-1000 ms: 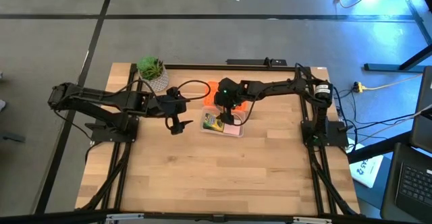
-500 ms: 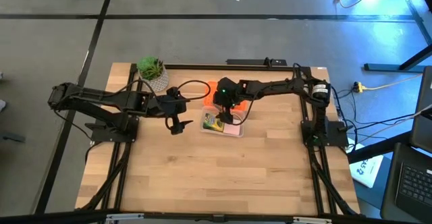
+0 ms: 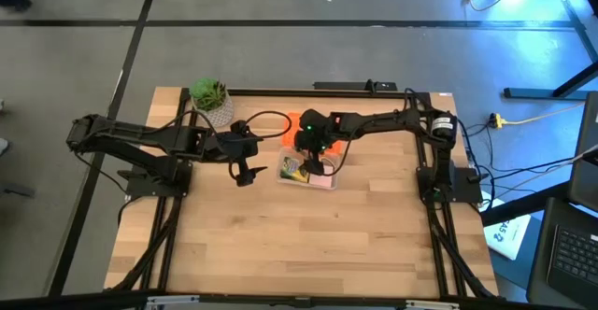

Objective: Pack school essentials
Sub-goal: Adjust the yellow scissors, then close the orange supply box

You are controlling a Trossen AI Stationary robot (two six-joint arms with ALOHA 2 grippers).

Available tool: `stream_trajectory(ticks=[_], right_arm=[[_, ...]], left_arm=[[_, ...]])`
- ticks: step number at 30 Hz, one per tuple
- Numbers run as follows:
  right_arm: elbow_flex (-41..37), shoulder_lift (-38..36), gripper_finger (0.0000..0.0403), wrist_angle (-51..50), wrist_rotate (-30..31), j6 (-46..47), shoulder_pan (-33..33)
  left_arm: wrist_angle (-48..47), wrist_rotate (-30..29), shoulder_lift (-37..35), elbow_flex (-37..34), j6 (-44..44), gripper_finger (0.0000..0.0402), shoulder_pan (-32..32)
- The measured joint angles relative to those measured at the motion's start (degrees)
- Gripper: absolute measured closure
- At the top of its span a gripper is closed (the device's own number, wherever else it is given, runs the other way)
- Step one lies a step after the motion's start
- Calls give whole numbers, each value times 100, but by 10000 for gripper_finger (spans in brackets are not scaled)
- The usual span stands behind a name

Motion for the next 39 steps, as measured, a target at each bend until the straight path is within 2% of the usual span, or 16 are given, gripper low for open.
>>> stream_trajectory(ticks=[7,15,19,25,29,35,39], right_arm=[[0,-74,37,-66,-12,1,18],[9,-722,37,-479,1011,34,-174],[11,-1000,37,-820,1066,489,-361],[11,-1284,45,-1441,1147,586,-575],[11,-1386,74,-1693,1202,574,-611],[9,-1397,139,-1930,1199,577,-694],[9,-1397,183,-2082,1200,587,-819]], left_arm=[[-2,0,0,2,0,2,1],[0,0,0,1,0,2,1],[-2,0,0,2,2,2,0],[1,0,0,1,1,2,0],[5,-2,0,1,0,2,1],[4,-83,0,2,0,2,14],[0,-497,0,2,-646,2,150]])
